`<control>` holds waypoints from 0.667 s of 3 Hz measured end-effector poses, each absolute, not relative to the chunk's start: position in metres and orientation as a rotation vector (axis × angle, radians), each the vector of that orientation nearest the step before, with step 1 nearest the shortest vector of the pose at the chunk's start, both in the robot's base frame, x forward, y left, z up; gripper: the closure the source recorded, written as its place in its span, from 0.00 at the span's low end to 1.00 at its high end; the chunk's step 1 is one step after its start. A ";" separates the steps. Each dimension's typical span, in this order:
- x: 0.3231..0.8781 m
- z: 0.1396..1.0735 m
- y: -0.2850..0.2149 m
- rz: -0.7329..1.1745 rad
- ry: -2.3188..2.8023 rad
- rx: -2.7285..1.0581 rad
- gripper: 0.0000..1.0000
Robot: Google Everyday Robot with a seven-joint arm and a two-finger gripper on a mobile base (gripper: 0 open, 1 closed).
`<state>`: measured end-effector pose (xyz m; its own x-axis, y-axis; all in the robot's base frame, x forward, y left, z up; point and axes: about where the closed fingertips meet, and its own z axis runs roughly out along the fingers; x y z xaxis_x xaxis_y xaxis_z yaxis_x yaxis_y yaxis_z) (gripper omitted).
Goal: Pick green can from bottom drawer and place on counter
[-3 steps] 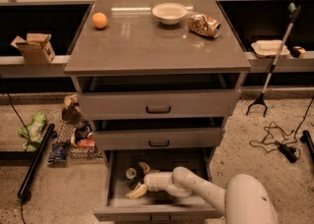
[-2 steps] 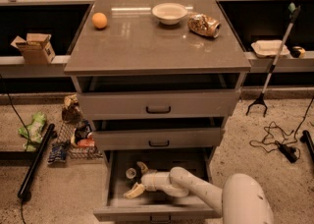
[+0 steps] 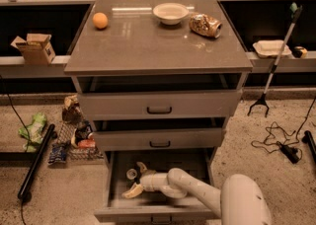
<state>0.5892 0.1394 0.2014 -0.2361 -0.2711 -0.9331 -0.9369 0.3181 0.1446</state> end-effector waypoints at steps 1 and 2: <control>0.591 0.198 0.141 0.945 1.713 -1.095 0.18; 0.592 0.197 0.142 0.942 1.713 -1.095 0.41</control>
Offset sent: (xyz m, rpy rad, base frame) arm 0.0073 -0.0014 -0.0102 -0.0160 -0.0143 -0.0206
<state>0.5917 0.1416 0.1966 -0.2338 -0.2756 -0.9324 -0.9351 0.3265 0.1379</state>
